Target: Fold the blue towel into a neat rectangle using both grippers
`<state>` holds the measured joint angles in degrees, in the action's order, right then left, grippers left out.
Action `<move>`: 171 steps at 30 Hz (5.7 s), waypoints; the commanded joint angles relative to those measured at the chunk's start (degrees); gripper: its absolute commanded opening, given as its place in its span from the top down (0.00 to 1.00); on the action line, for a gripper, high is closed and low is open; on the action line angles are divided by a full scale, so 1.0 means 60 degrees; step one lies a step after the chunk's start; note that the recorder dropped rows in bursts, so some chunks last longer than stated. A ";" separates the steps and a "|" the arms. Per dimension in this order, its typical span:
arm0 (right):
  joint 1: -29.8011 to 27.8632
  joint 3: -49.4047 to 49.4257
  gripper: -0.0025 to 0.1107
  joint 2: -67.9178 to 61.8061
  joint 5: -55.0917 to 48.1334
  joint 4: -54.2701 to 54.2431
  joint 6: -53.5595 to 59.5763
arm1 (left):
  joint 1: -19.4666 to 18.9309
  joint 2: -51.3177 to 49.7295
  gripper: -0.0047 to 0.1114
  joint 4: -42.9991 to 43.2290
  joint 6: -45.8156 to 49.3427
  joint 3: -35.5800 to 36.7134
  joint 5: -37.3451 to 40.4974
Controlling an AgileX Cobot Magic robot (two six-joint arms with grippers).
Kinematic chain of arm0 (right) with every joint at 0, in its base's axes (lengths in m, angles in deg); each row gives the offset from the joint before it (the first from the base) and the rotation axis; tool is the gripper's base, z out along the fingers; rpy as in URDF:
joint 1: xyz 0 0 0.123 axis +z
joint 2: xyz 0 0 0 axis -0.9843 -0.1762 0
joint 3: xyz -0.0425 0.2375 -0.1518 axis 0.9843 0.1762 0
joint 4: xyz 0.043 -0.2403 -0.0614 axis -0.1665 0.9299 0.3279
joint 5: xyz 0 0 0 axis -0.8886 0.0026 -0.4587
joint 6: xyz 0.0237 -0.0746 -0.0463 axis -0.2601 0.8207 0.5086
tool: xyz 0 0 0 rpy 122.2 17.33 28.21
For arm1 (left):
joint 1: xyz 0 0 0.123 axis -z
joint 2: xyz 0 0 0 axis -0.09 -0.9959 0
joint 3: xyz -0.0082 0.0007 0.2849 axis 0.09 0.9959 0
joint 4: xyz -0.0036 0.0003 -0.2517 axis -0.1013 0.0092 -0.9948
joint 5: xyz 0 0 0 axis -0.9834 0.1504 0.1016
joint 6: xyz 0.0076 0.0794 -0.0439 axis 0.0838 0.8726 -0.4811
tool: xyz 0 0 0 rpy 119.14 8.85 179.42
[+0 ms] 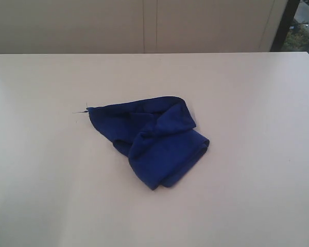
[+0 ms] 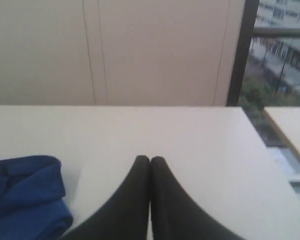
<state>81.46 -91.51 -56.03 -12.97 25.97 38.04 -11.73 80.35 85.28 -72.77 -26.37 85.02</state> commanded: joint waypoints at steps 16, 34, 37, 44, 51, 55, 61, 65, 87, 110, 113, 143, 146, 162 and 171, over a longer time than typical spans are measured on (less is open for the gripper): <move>-0.0086 -0.1707 0.98 -0.4196 -0.2152 -0.1953 -0.0685 | -0.0016 0.0035 0.96 -0.0077 -0.0078 0.0062 -0.0028; 0.2030 -0.2137 0.98 -0.8738 -0.0590 -0.7071 0.2634 | -0.0016 0.0035 0.96 -0.0077 -0.0078 0.0062 -0.0028; 0.2697 -0.2686 0.98 -0.9453 -0.0386 -0.7088 0.2633 | -0.0016 0.0035 0.96 -0.0077 -0.0078 0.0062 -0.0028; 0.3848 -0.3585 0.98 -1.0903 -0.0061 -0.7070 0.2379 | -0.0016 0.0035 0.96 -0.0077 -0.0078 0.0062 -0.0028; 0.4510 -0.3705 0.98 -1.1957 0.0647 -0.7068 0.2001 | -0.0016 0.0035 0.96 -0.0077 -0.0078 0.0062 -0.0028; 0.4583 -0.3992 0.98 -1.2395 0.0572 -0.7092 0.1868 | -0.0016 0.0035 0.96 -0.0077 -0.0078 0.0062 -0.0028; 0.4662 -0.4770 0.98 -1.2818 0.0327 -0.7075 0.1655 | -0.0016 0.0035 0.96 -0.0077 -0.0078 0.0062 -0.0028; 0.4893 -0.5186 0.98 -1.3170 0.0347 -0.7075 0.1636 | -0.0016 0.0035 0.96 -0.0077 -0.0078 0.0062 -0.0028; 0.5157 -0.5968 0.78 -1.5255 0.1888 -0.8331 0.1403 | -0.0016 0.0035 0.96 -0.0077 -0.0078 0.0062 -0.0028; 0.5158 -0.5988 0.73 -1.5902 0.2229 -0.9319 0.1123 | -0.0016 0.0035 0.96 -0.0077 -0.0078 0.0062 -0.0028; 0.5158 -0.5988 0.78 -1.5902 0.2183 -0.9603 0.1123 | -0.0016 0.0035 0.96 -0.0077 -0.0078 0.0062 -0.0028; 0.4656 -0.5988 0.98 -1.3695 0.0629 -0.6821 0.1144 | -0.0016 0.0035 0.96 -0.0077 -0.0078 0.0062 -0.0028; 0.4431 -0.5988 0.98 -1.3563 -0.0311 -0.5984 0.1127 | -0.0016 0.0035 0.96 -0.0077 -0.0078 0.0062 -0.0028; 0.4295 -0.5970 0.98 -1.3580 -0.1583 -0.3546 0.0591 | -0.0016 0.0035 0.96 -0.0077 -0.0078 0.0062 -0.0028; 0.4295 -0.5970 0.98 -1.3580 -0.1652 -0.3546 0.0528 | -0.0016 0.0035 0.96 -0.0077 -0.0078 0.0062 -0.0028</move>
<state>107.77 -127.39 -137.93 -22.34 4.15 41.50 -11.73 80.35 85.28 -72.77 -26.37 85.02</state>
